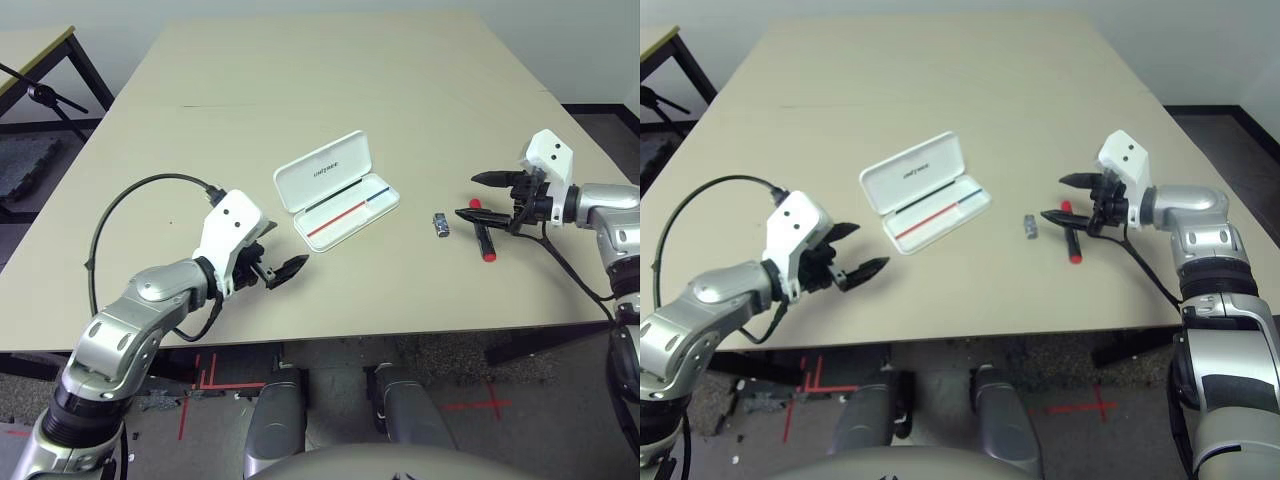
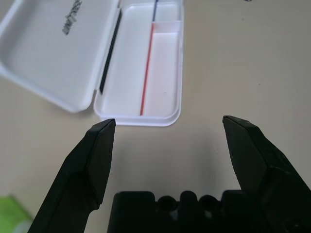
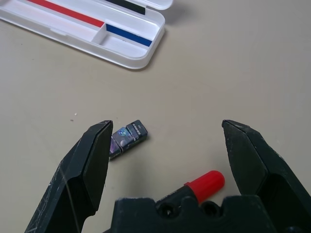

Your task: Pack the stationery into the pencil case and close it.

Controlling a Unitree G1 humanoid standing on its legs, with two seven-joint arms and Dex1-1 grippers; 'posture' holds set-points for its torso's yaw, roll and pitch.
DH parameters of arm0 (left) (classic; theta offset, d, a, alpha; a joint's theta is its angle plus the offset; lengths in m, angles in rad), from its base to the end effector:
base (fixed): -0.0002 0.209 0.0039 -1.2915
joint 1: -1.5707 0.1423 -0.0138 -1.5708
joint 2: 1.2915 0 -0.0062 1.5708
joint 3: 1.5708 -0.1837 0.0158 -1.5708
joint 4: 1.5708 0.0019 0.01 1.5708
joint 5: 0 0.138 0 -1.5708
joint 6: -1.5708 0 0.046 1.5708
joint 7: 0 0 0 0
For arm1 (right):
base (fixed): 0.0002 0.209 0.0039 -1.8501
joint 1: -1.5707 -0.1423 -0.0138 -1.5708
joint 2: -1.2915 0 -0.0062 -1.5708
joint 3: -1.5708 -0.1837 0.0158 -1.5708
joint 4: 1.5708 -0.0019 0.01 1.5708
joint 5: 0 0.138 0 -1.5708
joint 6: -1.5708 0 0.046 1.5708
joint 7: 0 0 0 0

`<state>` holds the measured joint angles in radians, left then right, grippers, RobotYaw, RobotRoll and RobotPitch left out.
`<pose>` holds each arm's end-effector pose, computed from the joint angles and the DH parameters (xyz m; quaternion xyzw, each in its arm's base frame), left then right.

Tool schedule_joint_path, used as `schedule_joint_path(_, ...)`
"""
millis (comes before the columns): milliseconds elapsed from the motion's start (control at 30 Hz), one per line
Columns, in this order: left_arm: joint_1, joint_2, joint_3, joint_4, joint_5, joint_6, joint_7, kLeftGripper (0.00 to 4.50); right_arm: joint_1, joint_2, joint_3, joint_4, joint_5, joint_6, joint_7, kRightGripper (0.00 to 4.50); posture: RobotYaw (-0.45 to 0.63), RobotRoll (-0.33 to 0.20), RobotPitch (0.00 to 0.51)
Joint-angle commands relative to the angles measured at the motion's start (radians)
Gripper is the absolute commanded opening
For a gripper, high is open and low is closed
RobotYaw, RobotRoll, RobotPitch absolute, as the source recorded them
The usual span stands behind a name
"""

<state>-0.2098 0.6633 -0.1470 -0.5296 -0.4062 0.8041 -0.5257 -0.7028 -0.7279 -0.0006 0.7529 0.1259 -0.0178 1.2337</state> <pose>0.2102 0.1862 0.1499 0.1584 0.1451 -0.3931 0.8941 0.3044 -0.3122 0.1609 -0.2053 0.1278 0.4342 0.8678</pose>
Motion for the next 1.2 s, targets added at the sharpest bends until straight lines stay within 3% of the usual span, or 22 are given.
schedule_joint_path(33,-0.043,-0.024,-0.091,0.061,0.062,-0.04,-0.03,4.44,-0.015,0.004,0.013,0.025,-0.019,-0.012,-0.004,4.5,0.11,0.0,0.115)
schedule_joint_path(300,-0.108,-0.053,-0.188,0.147,0.14,-0.112,-0.098,4.44,-0.021,0.002,0.011,0.033,-0.03,-0.024,-0.024,4.5,0.09,0.0,0.115)
schedule_joint_path(867,-0.191,-0.123,-0.251,0.334,0.228,-0.181,-0.205,4.44,0.001,-0.001,-0.001,0.006,-0.024,-0.029,-0.061,4.5,0.05,0.0,0.113)
schedule_joint_path(967,-0.195,-0.124,-0.253,0.347,0.237,-0.177,-0.22,3.81,0.005,-0.002,-0.005,0.001,-0.021,-0.031,-0.069,4.5,0.04,0.0,0.114)
schedule_joint_path(1200,-0.213,-0.139,-0.265,0.383,0.256,-0.157,-0.251,1.13,0.014,-0.002,-0.013,-0.016,-0.013,-0.03,-0.086,4.5,0.03,0.0,0.114)
